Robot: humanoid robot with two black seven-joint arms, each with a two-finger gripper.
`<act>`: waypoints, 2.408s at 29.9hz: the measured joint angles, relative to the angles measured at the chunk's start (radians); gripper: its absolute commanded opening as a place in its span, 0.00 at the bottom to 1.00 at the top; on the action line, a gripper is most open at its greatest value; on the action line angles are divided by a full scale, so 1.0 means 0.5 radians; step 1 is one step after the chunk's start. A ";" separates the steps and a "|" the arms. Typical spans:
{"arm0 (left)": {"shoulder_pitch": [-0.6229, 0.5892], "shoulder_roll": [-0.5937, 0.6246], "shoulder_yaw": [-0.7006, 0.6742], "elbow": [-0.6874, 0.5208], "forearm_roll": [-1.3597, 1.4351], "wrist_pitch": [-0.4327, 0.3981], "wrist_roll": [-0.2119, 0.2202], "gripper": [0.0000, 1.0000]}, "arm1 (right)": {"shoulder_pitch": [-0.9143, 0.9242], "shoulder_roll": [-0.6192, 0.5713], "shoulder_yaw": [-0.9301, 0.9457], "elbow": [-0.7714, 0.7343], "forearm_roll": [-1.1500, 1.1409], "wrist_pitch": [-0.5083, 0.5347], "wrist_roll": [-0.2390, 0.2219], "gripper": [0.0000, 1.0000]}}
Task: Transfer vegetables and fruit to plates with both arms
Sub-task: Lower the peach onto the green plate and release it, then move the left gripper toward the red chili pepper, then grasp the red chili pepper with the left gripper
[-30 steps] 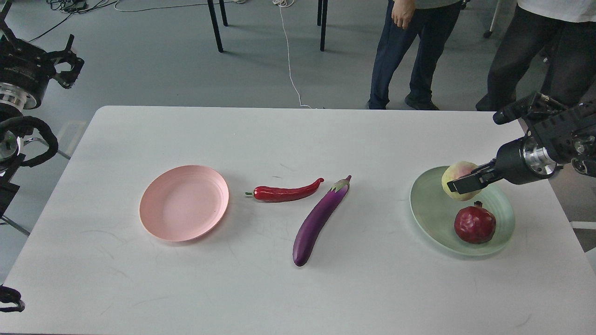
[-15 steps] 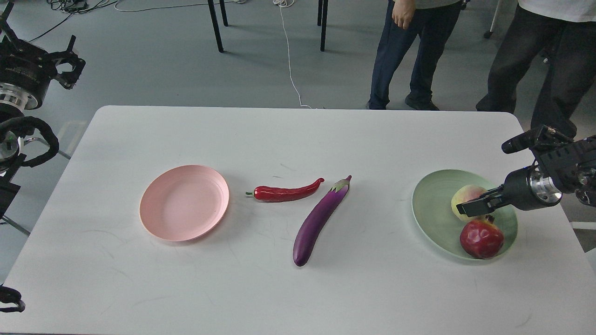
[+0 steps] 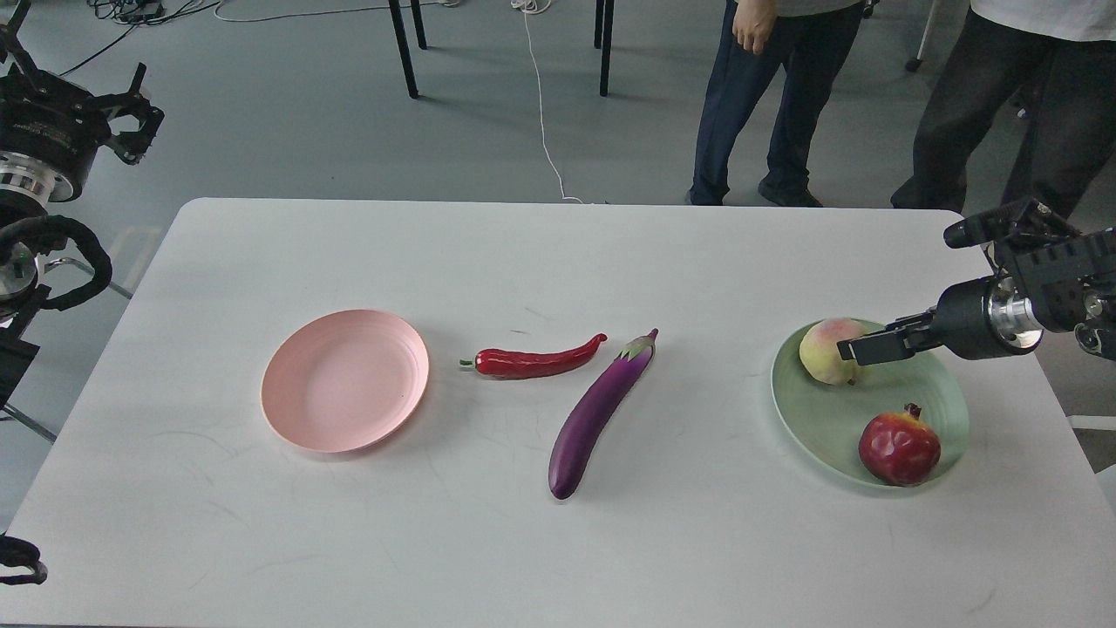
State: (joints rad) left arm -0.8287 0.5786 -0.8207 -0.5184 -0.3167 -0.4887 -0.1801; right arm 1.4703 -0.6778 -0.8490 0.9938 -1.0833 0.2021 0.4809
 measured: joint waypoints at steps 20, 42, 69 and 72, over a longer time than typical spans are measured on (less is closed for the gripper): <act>-0.040 0.372 -0.003 -0.939 1.310 0.000 0.011 0.98 | -0.178 -0.150 1.268 -0.377 0.441 0.048 -0.008 0.99; -0.149 -0.048 0.397 -1.529 3.874 0.000 -0.004 0.97 | -0.887 -0.141 2.099 -0.506 2.074 0.340 -0.010 0.99; -0.208 -0.392 1.205 -1.288 4.900 0.159 -0.024 0.74 | -1.661 0.048 2.977 -0.506 2.575 0.573 0.005 0.99; -0.216 -0.442 1.292 -1.201 4.932 0.214 -0.023 0.72 | -1.662 0.060 2.977 -0.504 2.574 0.573 0.005 0.99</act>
State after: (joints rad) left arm -0.9368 0.3575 -0.1749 -1.1189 2.1494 -0.3815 -0.1918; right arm 0.6393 -0.6477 0.6396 0.7416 0.2039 0.4887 0.4832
